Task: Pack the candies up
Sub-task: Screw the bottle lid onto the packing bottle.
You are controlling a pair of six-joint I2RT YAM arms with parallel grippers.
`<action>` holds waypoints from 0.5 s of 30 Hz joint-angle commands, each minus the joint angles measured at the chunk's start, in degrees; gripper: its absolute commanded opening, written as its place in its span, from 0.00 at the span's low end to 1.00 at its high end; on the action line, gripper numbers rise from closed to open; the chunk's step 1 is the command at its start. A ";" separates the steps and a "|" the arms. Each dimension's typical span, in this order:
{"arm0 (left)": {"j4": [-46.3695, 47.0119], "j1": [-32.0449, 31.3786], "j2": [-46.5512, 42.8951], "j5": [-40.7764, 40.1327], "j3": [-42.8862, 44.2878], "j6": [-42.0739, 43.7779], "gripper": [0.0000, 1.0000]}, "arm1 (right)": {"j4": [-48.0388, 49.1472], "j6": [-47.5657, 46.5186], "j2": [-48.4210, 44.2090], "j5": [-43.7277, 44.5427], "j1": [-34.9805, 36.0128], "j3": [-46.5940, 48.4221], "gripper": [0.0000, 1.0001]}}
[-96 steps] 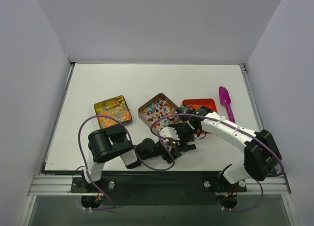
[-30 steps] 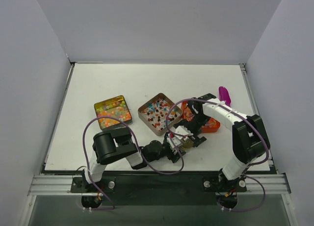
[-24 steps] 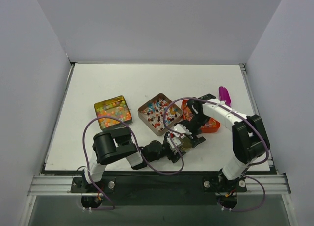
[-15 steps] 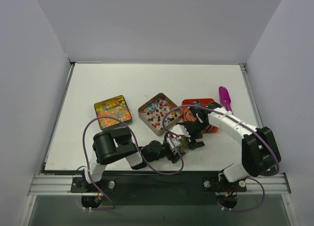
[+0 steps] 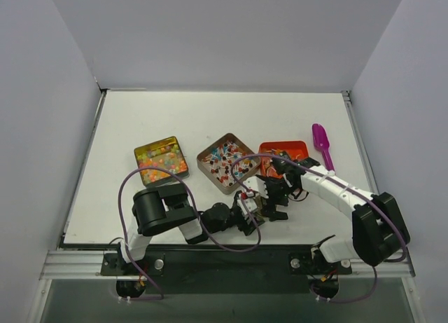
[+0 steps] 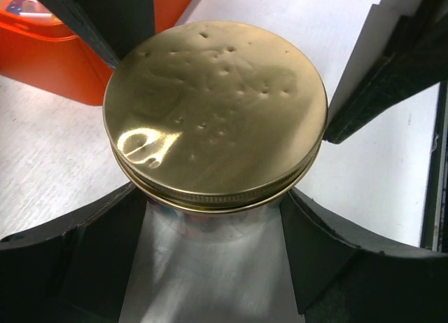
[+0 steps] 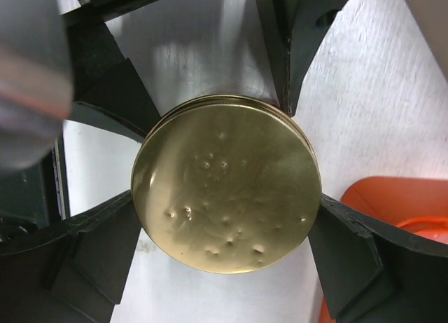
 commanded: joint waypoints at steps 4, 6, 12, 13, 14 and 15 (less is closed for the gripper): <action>-28.17 -0.09 5.53 -1.83 -2.37 0.81 0.00 | -14.84 7.40 -7.20 2.99 -2.05 -6.82 1.00; -28.34 -0.18 5.70 -1.74 -2.20 0.81 0.00 | -16.95 6.87 -9.93 3.78 -3.89 -7.88 1.00; -28.52 -0.26 5.88 -1.56 -2.11 0.90 0.00 | -20.29 6.17 -13.54 6.06 -8.20 -8.23 1.00; -28.43 -0.26 5.88 -1.39 -2.11 0.90 0.00 | -20.38 6.17 -13.80 6.59 -8.47 -8.06 1.00; -28.52 -0.26 5.97 -1.30 -2.11 0.90 0.00 | -20.82 6.26 -13.89 7.20 -8.82 -7.88 1.00; -28.43 -0.26 5.88 -1.39 -2.20 0.90 0.00 | -21.17 5.91 -13.89 7.73 -9.52 -7.44 1.00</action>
